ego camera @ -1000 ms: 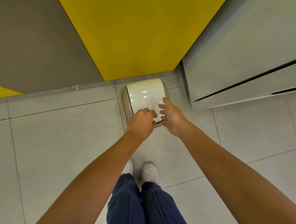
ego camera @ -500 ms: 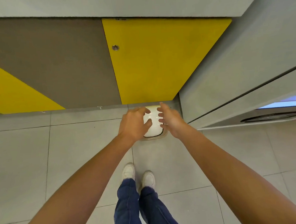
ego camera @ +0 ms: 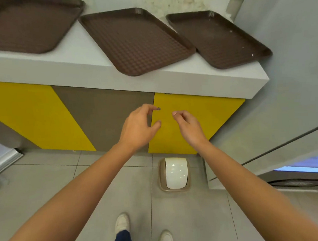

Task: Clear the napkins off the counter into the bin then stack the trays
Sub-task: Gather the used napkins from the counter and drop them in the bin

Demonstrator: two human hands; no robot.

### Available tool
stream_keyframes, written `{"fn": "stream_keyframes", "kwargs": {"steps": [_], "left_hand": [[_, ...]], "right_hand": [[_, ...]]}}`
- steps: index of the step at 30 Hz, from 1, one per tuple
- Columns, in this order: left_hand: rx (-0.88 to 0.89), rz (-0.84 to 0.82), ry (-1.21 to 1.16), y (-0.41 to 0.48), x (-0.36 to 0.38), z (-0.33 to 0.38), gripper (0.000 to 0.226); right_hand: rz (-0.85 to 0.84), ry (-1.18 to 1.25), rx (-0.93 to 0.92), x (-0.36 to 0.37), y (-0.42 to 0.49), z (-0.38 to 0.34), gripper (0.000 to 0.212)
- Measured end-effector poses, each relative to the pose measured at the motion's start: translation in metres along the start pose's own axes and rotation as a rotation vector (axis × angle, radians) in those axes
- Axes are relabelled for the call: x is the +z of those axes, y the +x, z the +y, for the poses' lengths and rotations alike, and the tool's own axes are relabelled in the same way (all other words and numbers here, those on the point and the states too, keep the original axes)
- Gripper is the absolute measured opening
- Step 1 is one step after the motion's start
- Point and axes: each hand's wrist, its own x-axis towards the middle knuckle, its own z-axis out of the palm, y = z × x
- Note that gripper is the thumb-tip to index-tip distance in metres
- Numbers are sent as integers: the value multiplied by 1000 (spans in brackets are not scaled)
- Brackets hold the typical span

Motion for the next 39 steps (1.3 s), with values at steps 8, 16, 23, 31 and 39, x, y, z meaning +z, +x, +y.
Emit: {"fn": "stream_keyframes", "kwargs": {"steps": [8,16,23,31,39], "left_hand": [[86,37,-14,51,-97,-8,34],[116,67,34,98,-153,-40,38],[128,106,47,158,-183,-60,39],[131,146,82,266,-218,-92,37],[109,198,151,356,-267,-135,38]], "right_hand": [[97,65,-140,43,40,-98,21],[95,63,-137,98,85,-140,23],[145,19,-156,116,141,-174,21],[108,37,-160,140,247,-220,24],[24,39,-216,187,344,-272,24]]}}
